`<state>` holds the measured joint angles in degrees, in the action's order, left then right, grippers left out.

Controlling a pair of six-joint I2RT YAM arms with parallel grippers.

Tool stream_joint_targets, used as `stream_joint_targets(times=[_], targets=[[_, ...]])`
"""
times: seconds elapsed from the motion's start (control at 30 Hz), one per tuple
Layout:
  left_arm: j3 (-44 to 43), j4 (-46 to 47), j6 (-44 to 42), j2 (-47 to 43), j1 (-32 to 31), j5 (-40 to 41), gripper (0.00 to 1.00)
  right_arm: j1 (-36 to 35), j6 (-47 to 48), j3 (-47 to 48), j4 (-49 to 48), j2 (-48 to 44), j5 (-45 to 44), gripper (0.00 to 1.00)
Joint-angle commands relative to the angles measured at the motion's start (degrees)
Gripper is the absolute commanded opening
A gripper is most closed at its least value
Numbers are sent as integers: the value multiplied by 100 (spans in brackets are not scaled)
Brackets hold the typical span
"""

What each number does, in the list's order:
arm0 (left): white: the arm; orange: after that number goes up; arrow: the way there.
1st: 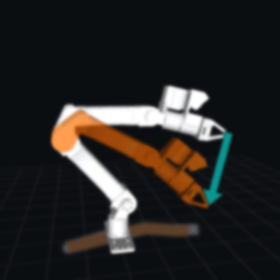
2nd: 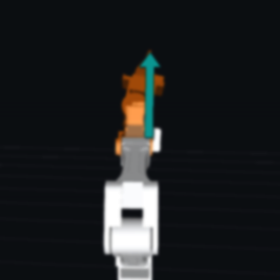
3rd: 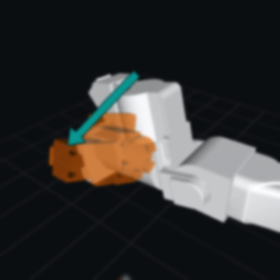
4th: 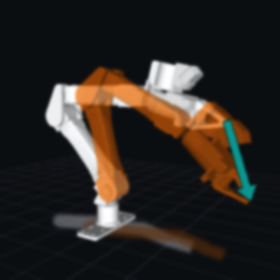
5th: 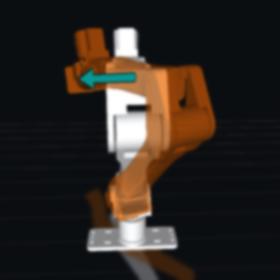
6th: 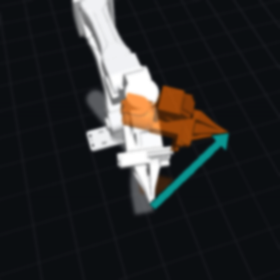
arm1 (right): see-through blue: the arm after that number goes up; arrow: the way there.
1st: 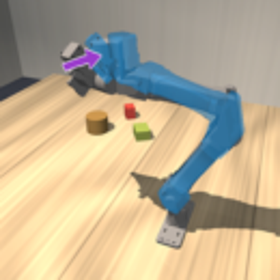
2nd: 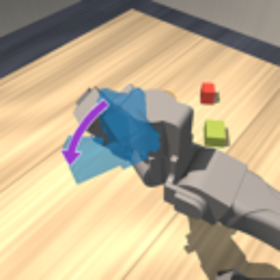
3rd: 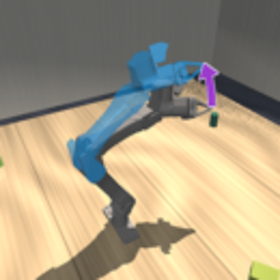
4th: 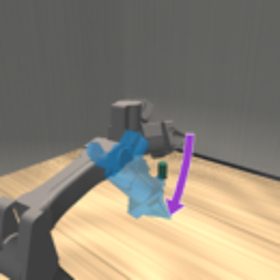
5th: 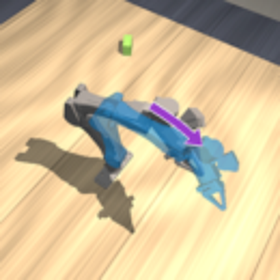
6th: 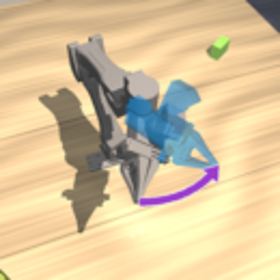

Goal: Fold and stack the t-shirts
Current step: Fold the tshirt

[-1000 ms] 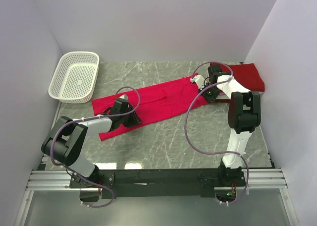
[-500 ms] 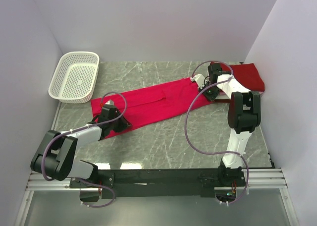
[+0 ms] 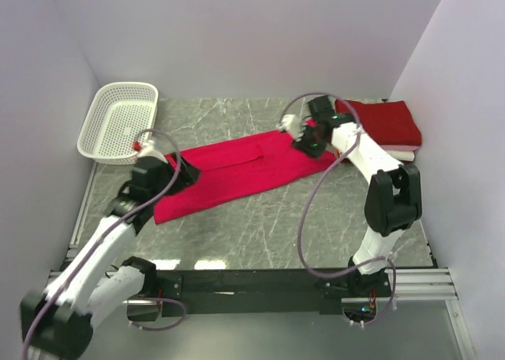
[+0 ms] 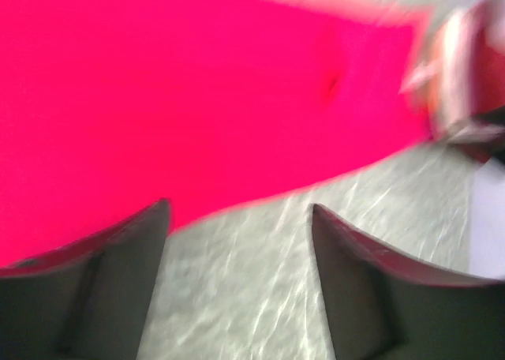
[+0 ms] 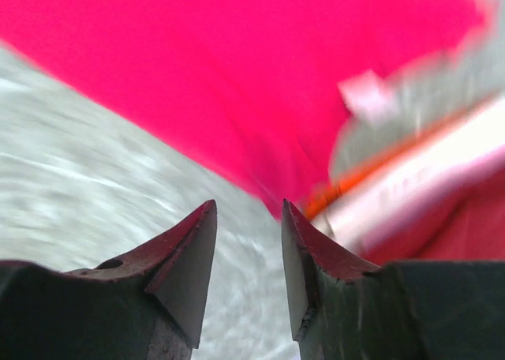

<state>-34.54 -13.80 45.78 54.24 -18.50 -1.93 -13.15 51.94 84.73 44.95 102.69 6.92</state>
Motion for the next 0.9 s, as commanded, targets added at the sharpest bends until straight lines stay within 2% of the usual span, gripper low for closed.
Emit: stream_joint_targets(times=[0.0,0.07,0.1,0.17,0.2,0.33,0.43,0.53,0.6,0.87], targets=[[-920,-886,-754,-1227,31,1139,81,-1062,359,-263,67,-495,991,47],[-1115,-1184,-1131,-1738,40,1458,92,-1644,833,-728,-292,-715,1398,50],[-1325,-1273,-1350,-1863,48,1607,94,-2204,1122,-1017,-677,-768,1644,51],[-1545,-1580,-1510,-2083,57,1643,95,-2848,1222,-1177,-1144,-769,1655,54],[-1764,-1703,-1580,-2119,57,1687,95,-3460,1126,-1117,-1564,-690,1455,54],[-2109,-2038,-1660,-2321,57,1705,95,-4483,528,-310,-2217,396,709,54],[-2240,-2179,-1678,-2505,57,1696,95,-4994,238,244,-2683,1109,76,55],[-2346,-2302,-1739,-2637,57,1635,95,-5171,0,842,-2790,1787,-348,55],[-2408,-2372,-1783,-2673,57,1617,95,-5189,-88,1123,-2711,2086,-332,55],[-2461,-2390,-1853,-2805,57,1486,95,-5181,-298,1151,-2974,2527,-594,52]])
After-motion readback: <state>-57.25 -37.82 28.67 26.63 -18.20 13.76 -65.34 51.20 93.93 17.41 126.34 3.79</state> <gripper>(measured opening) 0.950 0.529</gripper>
